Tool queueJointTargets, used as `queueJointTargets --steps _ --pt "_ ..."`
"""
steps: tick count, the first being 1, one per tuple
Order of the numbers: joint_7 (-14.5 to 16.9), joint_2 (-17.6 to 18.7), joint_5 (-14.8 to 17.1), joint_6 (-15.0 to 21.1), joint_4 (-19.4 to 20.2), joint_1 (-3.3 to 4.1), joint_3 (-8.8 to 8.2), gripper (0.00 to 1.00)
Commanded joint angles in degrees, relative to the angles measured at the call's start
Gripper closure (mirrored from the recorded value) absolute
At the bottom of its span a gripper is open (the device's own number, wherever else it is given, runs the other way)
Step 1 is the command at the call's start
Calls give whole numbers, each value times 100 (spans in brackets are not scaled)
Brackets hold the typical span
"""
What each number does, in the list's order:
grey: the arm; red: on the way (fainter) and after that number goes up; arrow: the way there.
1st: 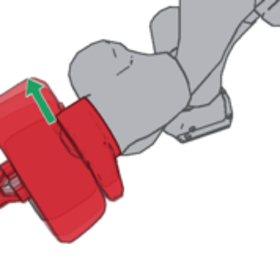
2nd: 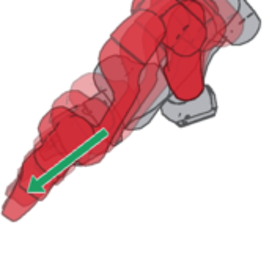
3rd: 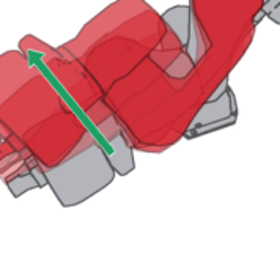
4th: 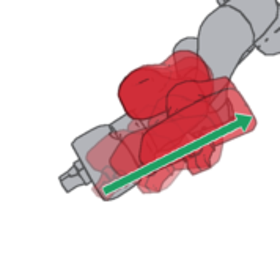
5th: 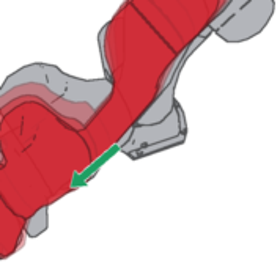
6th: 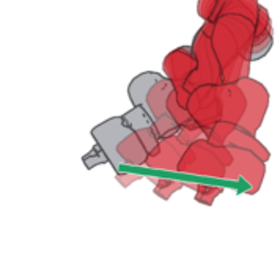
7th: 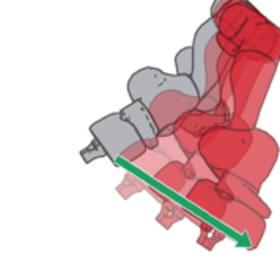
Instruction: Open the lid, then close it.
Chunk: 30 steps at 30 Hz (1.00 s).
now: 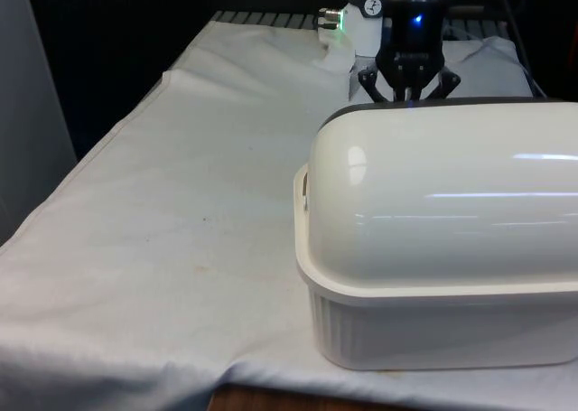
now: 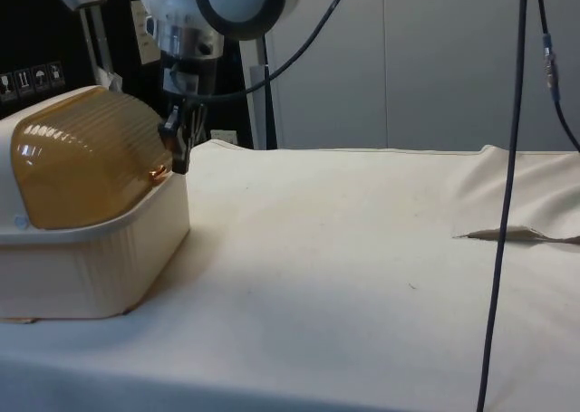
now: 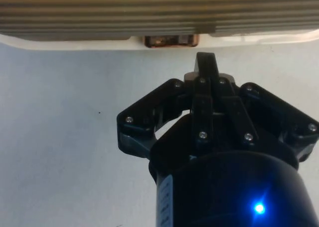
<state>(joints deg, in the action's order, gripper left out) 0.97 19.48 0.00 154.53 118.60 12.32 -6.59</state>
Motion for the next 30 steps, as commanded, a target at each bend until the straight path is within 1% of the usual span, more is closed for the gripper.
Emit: queueJointTargets --steps 1,3,4,8,11,12,13,19,20,21,23,28,29,30 --pt "-17 -6 23 34 17 11 29 100" --pt "-23 -11 23 29 23 11 34 100" --pt "-29 0 0 0 6 17 23 100" --pt "-46 -34 23 23 52 52 63 100" --pt "-46 -23 34 34 40 52 103 100" --pt "-52 -6 0 0 11 57 80 100" --pt "-52 -17 29 46 29 57 109 100" --pt "-52 17 23 132 6 74 149 100" --pt "-52 0 0 52 0 74 138 100" --pt "-52 34 23 143 0 69 155 100" --pt "-52 63 23 172 -11 69 166 100" --pt "-63 160 17 201 -40 86 178 100" --pt "-52 74 0 120 -11 74 160 100" --pt "-63 178 17 206 -46 86 178 100"
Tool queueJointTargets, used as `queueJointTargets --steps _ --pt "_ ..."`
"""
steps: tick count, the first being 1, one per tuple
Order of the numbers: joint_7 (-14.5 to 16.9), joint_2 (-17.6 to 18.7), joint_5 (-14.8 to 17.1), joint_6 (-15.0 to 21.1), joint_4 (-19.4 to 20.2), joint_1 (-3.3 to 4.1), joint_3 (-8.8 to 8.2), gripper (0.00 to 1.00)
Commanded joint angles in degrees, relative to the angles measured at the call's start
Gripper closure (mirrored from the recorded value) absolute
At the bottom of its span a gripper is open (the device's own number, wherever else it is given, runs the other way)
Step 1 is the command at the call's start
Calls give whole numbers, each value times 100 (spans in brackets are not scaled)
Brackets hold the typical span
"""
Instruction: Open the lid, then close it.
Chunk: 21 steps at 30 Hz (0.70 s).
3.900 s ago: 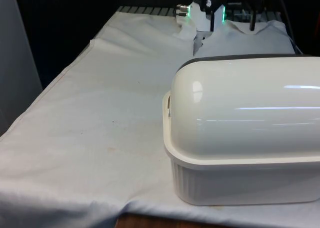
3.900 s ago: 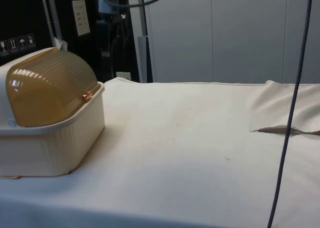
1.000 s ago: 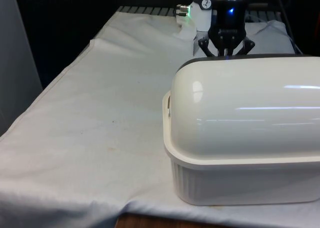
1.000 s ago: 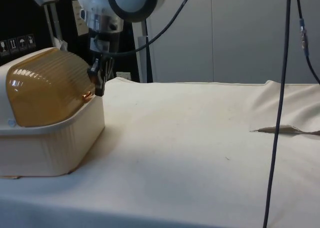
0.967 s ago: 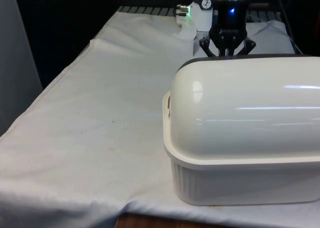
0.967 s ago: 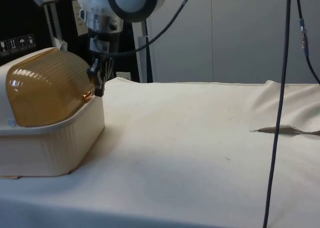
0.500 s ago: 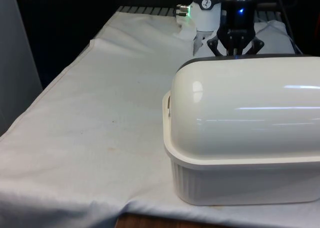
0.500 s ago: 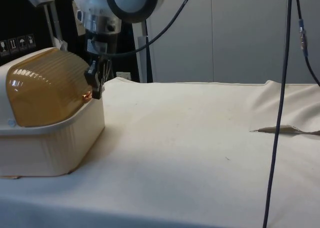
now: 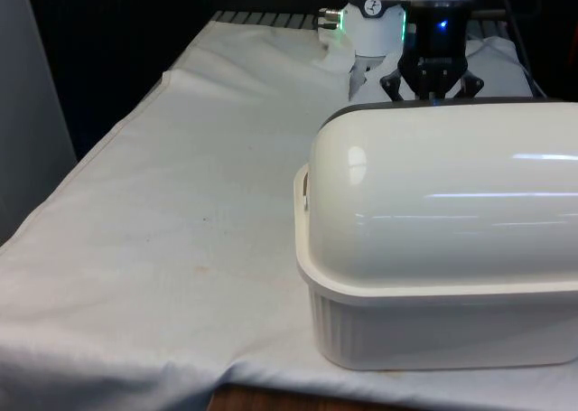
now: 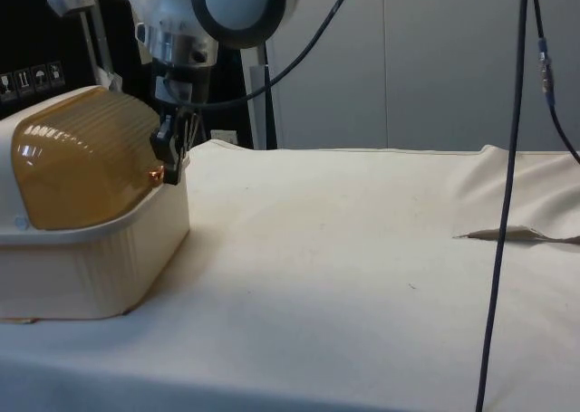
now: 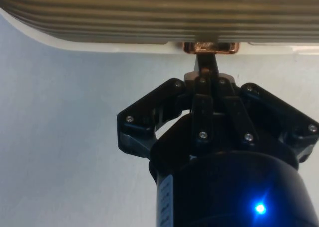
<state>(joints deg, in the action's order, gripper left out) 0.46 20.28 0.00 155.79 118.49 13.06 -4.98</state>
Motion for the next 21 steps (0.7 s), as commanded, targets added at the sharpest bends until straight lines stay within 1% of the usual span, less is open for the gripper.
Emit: queueJointTargets --steps 1,7,8,9,14,16,17,18,21 --pt "-6 97 11 69 -40 11 17 100" --pt "0 57 11 23 -40 6 11 100" --pt "6 0 -6 -6 -6 6 0 100" --pt "0 63 11 17 -52 6 11 100" --pt "-17 103 0 -11 -149 23 6 100" --pt "6 46 -6 -23 -97 11 6 100" --pt "-23 132 -6 -11 -195 29 6 100" --pt "-29 138 -6 -11 -212 34 6 100" --pt "-23 172 6 0 -252 34 11 100"
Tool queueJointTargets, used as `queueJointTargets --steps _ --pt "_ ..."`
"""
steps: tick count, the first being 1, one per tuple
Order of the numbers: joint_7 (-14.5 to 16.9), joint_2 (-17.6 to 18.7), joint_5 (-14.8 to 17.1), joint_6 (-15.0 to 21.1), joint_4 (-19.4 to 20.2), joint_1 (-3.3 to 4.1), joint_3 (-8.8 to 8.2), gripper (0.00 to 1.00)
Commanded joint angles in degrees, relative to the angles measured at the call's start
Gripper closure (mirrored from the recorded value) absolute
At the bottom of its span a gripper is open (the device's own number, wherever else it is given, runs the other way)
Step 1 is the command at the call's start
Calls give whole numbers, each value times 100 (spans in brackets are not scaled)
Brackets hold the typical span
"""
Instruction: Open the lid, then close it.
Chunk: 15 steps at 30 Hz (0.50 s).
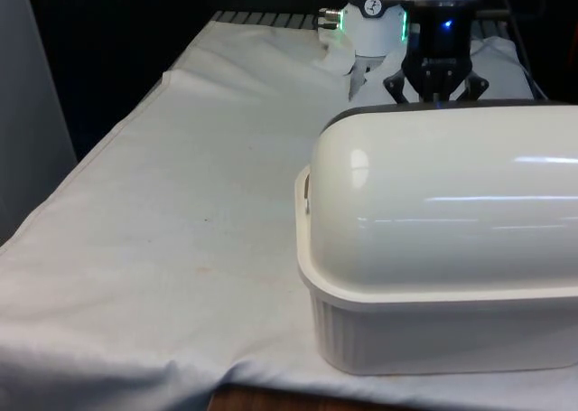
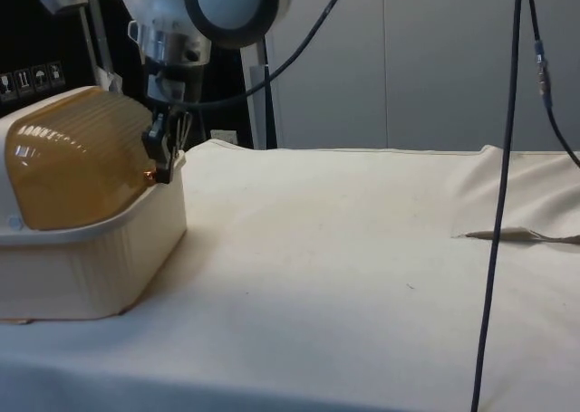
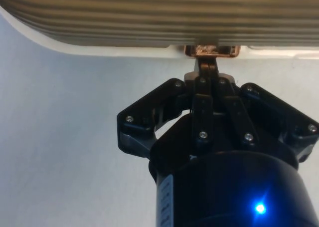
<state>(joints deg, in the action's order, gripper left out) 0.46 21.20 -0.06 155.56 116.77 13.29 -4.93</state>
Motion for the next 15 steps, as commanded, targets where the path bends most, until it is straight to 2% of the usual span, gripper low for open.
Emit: queueJointTargets --steps 1,15 --pt "-23 92 17 29 -92 11 11 100" --pt "-23 -69 -23 143 -46 23 -23 100"
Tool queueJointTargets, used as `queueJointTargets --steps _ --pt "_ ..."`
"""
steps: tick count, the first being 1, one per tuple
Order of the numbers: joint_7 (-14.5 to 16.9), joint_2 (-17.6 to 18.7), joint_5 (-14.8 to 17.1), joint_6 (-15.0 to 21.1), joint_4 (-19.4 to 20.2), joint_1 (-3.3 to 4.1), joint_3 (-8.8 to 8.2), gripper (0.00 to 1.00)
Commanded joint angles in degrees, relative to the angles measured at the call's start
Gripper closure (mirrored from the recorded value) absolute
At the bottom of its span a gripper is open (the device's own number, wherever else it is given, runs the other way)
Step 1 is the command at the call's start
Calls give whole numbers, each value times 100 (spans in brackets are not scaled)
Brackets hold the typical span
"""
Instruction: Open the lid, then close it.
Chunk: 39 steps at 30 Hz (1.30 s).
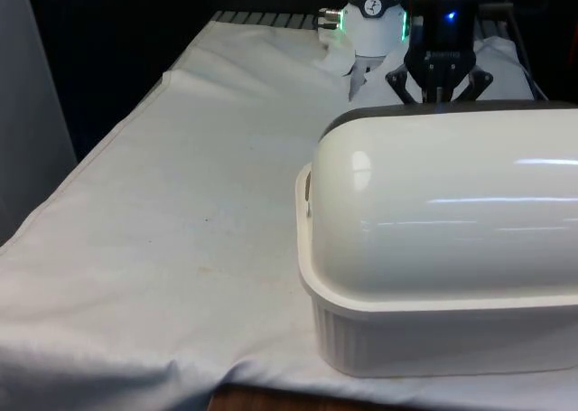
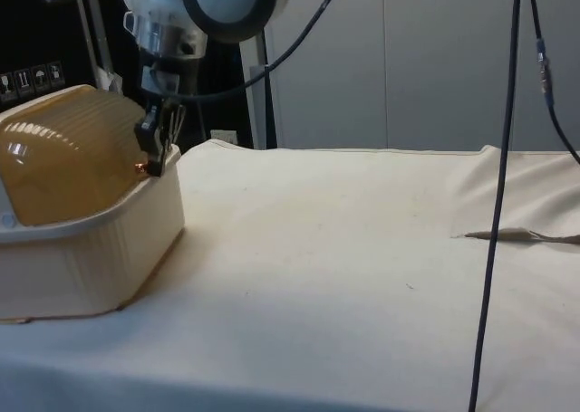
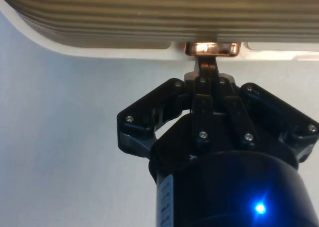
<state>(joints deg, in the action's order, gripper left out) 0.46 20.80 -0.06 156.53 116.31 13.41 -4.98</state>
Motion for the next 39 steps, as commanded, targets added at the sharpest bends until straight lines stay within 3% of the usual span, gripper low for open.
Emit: queueJointTargets --steps 1,19,39 --pt "-17 -46 -29 46 0 11 -17 100" --pt "23 -281 -11 126 0 0 -11 100" --pt "17 -298 -69 1031 69 17 -63 100"
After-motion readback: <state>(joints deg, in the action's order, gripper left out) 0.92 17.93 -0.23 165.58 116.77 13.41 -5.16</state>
